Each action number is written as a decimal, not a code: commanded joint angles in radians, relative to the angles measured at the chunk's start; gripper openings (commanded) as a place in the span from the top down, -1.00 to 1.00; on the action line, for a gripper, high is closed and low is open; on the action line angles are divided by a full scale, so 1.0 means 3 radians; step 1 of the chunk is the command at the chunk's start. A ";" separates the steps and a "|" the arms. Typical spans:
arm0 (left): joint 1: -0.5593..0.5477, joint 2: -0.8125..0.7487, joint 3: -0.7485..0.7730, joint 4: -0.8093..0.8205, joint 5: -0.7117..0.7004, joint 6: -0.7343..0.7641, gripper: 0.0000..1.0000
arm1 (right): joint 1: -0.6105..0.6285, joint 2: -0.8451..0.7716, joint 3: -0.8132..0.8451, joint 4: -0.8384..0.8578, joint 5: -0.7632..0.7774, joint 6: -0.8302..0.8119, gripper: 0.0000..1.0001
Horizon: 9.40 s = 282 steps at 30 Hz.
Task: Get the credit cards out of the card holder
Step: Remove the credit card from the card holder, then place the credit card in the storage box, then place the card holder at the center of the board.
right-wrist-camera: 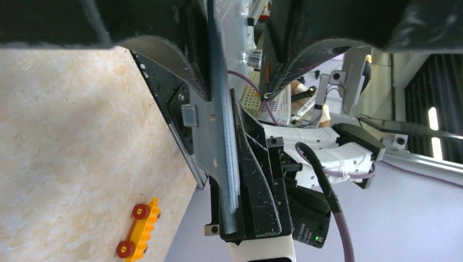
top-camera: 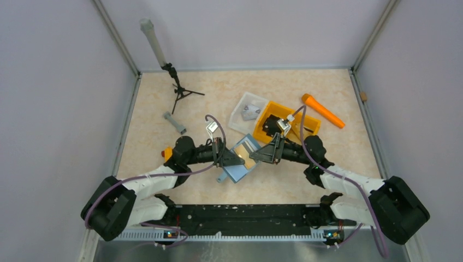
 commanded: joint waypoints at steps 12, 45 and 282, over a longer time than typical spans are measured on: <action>-0.0006 -0.0189 0.0123 -0.0092 0.0191 0.0184 1.00 | 0.0008 -0.0125 -0.0047 0.0312 0.0142 0.0093 0.33; -0.0008 -0.0336 -0.0051 -0.0237 0.0165 0.0296 0.75 | -0.0152 -0.0391 -0.0178 0.0228 0.0263 0.0177 1.00; 0.0477 0.1212 0.0685 -0.2431 -0.0239 0.2110 1.00 | 0.0431 -0.0042 0.0065 -0.2513 0.1393 -0.1334 0.13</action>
